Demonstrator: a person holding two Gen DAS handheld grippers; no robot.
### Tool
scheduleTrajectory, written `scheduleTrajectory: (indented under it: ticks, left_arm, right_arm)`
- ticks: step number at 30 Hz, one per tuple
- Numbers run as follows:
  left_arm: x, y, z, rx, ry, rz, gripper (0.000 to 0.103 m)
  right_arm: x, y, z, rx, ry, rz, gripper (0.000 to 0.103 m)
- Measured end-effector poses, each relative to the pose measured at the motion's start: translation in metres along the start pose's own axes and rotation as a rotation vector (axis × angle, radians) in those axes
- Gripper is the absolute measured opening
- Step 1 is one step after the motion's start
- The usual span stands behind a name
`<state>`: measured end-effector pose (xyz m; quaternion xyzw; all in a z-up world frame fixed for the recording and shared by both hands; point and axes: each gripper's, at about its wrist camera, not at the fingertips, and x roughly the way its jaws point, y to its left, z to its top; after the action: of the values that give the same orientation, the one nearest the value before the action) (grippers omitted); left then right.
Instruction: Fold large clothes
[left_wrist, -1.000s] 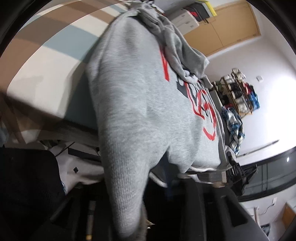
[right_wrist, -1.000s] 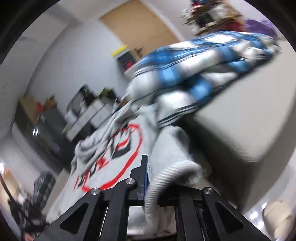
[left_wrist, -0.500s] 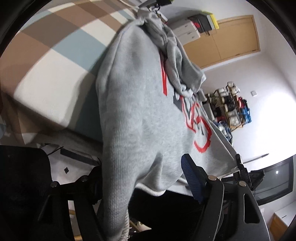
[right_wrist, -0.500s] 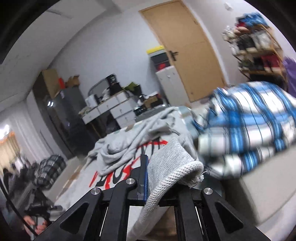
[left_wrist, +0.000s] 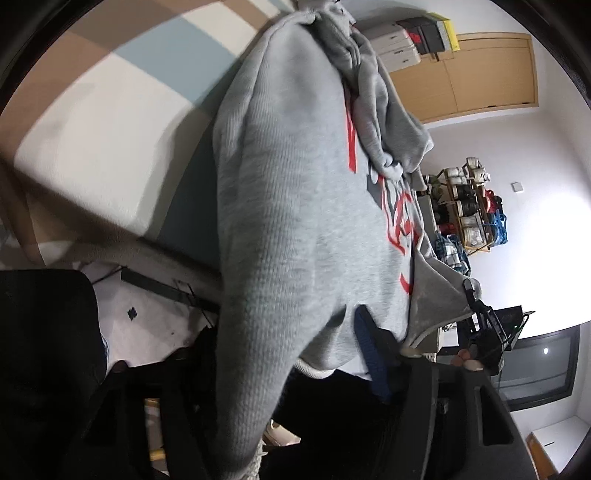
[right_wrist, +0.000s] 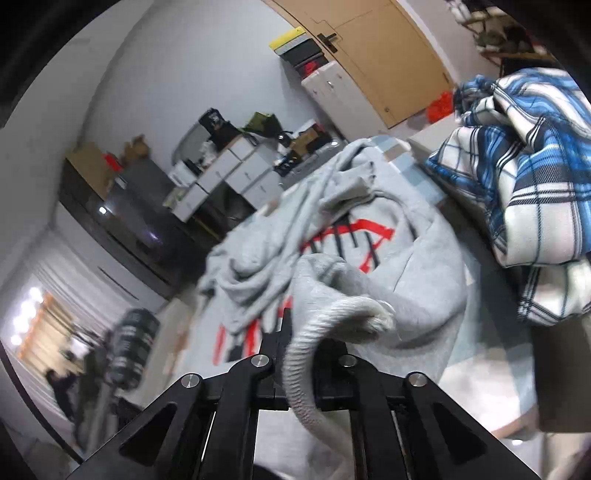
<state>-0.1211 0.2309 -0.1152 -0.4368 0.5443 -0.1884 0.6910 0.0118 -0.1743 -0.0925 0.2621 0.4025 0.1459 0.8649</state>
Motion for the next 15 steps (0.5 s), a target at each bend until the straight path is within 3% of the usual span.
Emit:
scheduleTrajectory:
  ticks: [6, 7, 9, 11, 12, 15]
  left_arm:
    - [0.002, -0.007, -0.001, 0.036, 0.013, -0.014, 0.065]
    - [-0.001, -0.009, -0.001, 0.052, -0.002, -0.009, 0.048]
    - [-0.005, -0.009, 0.000, 0.061, -0.021, 0.003, 0.028]
    - [-0.004, -0.004, 0.000, 0.035, 0.002, -0.026, 0.020]
    - [-0.004, -0.003, -0.001, 0.025, 0.010, -0.027, 0.009]
    - [-0.010, -0.006, -0.001, 0.022, -0.001, -0.029, 0.003]
  right_arm:
    - [-0.013, -0.022, -0.003, 0.055, -0.036, -0.055, 0.009]
    - [-0.016, -0.027, -0.001, 0.070, -0.046, -0.066, 0.007]
    - [-0.025, -0.035, 0.002, 0.096, -0.072, -0.062, 0.007]
    - [-0.031, -0.038, 0.003, 0.093, -0.097, -0.072, 0.006]
    - [-0.034, -0.038, 0.003, 0.095, -0.106, -0.066, 0.006]
    - [-0.049, -0.037, 0.004, 0.084, -0.159, -0.082, 0.006]
